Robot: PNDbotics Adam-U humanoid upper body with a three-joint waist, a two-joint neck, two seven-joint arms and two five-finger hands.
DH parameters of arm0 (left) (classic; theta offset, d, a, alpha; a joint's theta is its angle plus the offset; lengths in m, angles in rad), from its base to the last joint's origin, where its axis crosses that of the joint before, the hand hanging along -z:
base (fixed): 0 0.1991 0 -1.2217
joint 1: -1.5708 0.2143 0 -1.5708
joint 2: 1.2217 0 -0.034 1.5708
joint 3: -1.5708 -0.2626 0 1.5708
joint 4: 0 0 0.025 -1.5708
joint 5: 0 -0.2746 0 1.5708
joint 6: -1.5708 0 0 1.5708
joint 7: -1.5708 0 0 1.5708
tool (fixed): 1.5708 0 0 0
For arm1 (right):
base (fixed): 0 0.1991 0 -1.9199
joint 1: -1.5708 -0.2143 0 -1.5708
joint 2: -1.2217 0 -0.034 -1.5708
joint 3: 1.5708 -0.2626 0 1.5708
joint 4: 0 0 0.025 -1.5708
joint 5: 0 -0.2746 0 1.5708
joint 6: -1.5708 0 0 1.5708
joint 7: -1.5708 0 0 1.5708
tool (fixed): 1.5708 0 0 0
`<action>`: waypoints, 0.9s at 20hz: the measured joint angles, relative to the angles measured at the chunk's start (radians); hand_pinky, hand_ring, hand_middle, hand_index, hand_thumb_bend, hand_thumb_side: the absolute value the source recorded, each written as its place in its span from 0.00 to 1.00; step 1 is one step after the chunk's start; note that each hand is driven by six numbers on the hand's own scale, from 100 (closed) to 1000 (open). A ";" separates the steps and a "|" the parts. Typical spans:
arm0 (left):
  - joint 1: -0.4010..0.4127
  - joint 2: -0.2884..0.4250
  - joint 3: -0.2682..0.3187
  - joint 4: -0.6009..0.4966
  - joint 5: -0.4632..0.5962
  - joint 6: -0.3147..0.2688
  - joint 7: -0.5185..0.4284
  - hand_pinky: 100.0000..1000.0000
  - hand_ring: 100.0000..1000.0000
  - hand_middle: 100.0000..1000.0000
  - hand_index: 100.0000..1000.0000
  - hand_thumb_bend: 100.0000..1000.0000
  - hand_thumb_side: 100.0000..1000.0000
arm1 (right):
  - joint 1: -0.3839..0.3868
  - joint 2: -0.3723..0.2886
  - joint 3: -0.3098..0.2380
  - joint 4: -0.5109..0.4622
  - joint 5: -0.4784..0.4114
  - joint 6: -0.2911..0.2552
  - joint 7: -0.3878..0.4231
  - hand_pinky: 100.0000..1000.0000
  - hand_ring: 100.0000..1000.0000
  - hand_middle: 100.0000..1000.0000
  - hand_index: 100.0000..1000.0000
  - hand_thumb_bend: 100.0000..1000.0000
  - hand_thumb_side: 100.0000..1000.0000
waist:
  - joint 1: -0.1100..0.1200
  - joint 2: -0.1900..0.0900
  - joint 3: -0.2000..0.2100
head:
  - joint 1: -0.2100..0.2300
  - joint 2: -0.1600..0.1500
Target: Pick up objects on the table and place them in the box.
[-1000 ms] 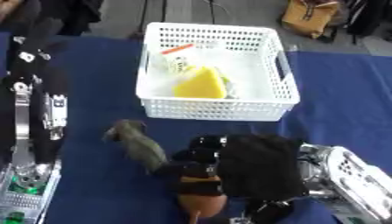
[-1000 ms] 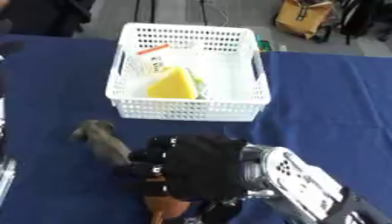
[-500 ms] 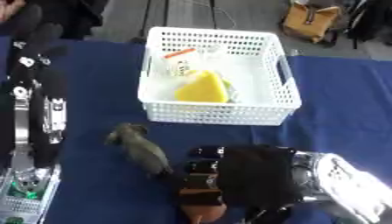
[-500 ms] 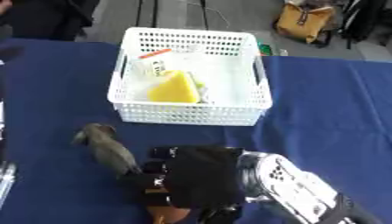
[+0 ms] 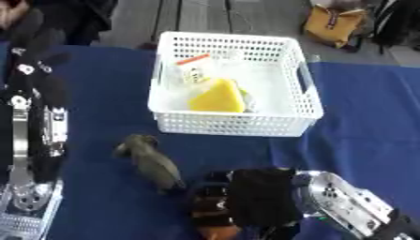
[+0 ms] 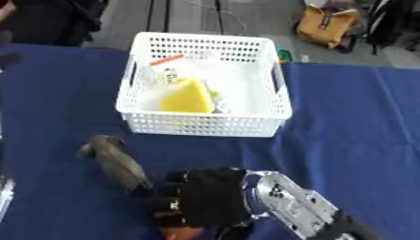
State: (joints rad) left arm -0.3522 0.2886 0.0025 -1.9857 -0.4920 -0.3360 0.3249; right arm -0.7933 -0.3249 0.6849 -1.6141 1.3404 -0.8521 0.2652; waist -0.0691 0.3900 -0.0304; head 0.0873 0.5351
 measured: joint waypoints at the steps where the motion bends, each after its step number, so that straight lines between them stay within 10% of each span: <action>1: 0.000 0.000 0.000 0.000 0.000 0.000 0.000 0.79 0.90 0.99 0.92 0.00 0.93 | -0.006 0.005 0.003 0.013 0.003 -0.002 -0.002 0.82 0.84 1.00 1.00 0.28 0.57 | 0.000 0.000 0.001 | -0.002 0.000; 18: 0.000 -0.009 -0.005 0.000 0.002 0.007 -0.007 0.79 0.89 0.99 0.91 0.00 0.93 | -0.054 0.051 0.002 0.114 0.015 -0.037 -0.039 0.71 0.80 0.98 1.00 0.24 0.49 | 0.006 0.006 0.011 | -0.011 -0.010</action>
State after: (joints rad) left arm -0.3521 0.2794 -0.0027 -1.9857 -0.4905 -0.3288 0.3183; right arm -0.8468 -0.2740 0.6864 -1.5004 1.3550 -0.8889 0.2261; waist -0.0630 0.3961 -0.0194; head 0.0762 0.5252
